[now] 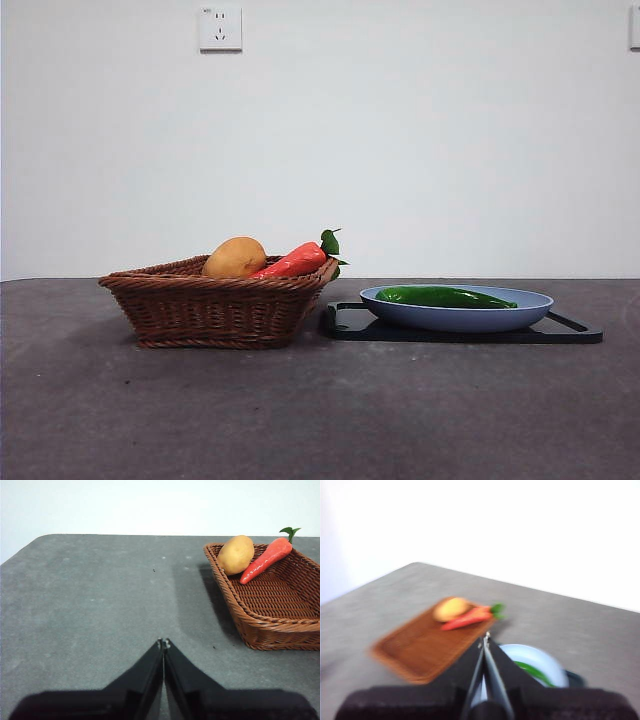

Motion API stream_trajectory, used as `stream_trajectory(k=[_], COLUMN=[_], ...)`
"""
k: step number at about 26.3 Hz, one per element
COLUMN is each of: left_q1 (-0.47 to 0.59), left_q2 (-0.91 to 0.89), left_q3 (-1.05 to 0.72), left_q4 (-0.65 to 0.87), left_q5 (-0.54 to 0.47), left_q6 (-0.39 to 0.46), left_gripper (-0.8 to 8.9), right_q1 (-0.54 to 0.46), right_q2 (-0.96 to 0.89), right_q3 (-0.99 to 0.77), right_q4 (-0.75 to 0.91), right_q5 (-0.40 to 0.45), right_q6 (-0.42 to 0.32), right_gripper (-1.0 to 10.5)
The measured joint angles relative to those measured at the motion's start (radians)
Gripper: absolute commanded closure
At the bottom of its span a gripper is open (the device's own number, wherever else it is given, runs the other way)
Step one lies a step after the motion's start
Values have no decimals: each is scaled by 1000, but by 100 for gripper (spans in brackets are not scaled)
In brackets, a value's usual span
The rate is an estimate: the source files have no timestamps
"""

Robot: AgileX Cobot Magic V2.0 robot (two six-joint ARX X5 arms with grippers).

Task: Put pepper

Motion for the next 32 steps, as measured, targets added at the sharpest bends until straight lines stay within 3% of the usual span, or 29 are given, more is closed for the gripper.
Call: stream_trajectory(k=[7,14,23,32], left_q1=[0,0,0,0], left_q2=[0,0,0,0], left_q3=[0,0,0,0], left_q4=[0,0,0,0], left_q5=[0,0,0,0], left_q6=[0,0,0,0], left_gripper=[806,805,806,806], right_q1=[-10,-11,-11,-11], right_q2=[-237,-387,-486,-494], right_q3=[-421,-666,-831,-830], right_q4=[291,329,328,322], right_q5=[162,214,213,214], right_q6=[72,119,169,188], right_gripper=[936,936,936,936])
